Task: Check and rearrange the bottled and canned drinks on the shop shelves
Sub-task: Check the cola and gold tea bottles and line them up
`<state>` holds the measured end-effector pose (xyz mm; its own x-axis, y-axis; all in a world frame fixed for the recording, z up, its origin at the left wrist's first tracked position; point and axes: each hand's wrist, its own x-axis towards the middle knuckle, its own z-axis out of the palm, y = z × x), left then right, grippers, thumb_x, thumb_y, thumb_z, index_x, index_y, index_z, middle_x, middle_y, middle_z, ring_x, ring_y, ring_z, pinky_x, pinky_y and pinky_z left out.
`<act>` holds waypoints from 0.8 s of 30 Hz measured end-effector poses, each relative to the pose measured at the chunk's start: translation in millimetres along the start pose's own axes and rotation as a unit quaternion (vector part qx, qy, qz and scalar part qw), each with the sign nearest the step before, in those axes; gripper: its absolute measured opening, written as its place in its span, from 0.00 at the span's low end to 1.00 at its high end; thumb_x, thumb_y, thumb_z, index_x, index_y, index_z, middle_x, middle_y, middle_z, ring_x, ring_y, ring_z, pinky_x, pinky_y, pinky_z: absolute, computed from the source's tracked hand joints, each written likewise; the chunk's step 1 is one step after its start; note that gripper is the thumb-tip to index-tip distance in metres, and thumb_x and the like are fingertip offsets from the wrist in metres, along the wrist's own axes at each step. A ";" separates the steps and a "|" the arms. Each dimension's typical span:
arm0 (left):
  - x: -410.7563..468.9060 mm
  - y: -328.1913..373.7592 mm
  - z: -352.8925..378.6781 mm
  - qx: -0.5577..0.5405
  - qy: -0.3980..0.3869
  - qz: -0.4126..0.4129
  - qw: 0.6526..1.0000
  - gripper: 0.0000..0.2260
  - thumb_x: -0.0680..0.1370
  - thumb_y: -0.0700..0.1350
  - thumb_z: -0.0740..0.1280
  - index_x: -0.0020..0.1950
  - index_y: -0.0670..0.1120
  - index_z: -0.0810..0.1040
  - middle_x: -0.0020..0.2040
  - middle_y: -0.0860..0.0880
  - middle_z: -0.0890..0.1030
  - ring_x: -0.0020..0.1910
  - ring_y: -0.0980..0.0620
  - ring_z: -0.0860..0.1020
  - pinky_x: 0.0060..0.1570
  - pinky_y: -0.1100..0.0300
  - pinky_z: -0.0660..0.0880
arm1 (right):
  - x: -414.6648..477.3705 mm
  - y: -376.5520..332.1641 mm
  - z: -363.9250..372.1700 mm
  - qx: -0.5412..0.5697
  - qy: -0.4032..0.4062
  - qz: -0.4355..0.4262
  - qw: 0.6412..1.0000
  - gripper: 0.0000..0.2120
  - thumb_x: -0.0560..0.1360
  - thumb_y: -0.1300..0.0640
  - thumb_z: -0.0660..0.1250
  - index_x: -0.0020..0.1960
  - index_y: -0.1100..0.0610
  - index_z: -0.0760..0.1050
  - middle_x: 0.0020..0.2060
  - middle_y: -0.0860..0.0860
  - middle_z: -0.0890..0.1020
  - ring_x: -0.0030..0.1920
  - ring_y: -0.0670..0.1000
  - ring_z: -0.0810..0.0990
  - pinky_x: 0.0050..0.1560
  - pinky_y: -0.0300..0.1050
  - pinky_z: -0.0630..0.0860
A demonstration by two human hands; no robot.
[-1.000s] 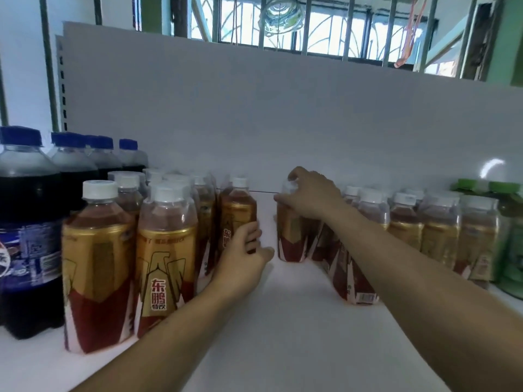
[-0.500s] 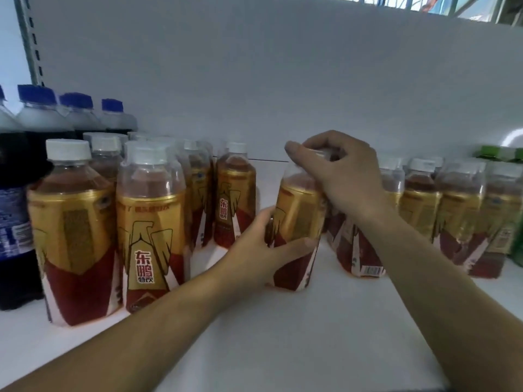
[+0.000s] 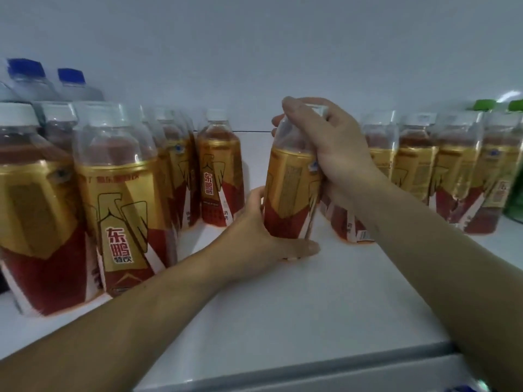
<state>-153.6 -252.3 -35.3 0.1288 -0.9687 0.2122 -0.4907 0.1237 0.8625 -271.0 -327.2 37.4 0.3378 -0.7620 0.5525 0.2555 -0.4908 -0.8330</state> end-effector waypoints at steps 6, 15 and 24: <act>-5.6 5.8 0.4 -0.122 0.050 0.047 0.990 0.30 0.66 0.46 0.80 0.64 0.56 0.71 0.48 0.59 0.83 0.42 0.67 0.82 0.36 0.73 0.76 | 5.4 -15.8 -12.1 0.187 -0.013 0.028 0.982 0.14 0.77 0.49 0.68 0.53 0.61 0.75 0.40 0.52 0.83 0.40 0.50 0.82 0.44 0.46 0.82; -7.7 9.8 -2.2 -0.378 -0.062 0.036 0.923 0.16 0.70 0.51 0.72 0.57 0.52 0.84 0.59 0.45 0.84 0.60 0.41 0.81 0.63 0.40 0.75 | 4.3 -10.9 -9.7 0.282 -0.078 0.104 0.950 0.34 0.70 0.47 0.72 0.70 0.65 0.72 0.49 0.61 0.82 0.44 0.55 0.82 0.44 0.52 0.84; -6.7 21.6 -1.7 -0.424 -0.013 0.078 0.902 0.26 0.70 0.47 0.73 0.68 0.48 0.76 0.58 0.45 0.84 0.55 0.45 0.83 0.53 0.51 0.82 | 15.1 -6.2 -15.5 0.351 -0.006 0.047 0.935 0.33 0.71 0.48 0.75 0.69 0.64 0.71 0.45 0.57 0.81 0.42 0.56 0.83 0.48 0.55 0.81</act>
<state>-163.6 -242.8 -17.3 0.0896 -0.9287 0.3599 0.3352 0.3684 0.8671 -281.6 -342.2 50.5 0.3987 -0.7807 0.4812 0.7543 -0.0192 -0.6562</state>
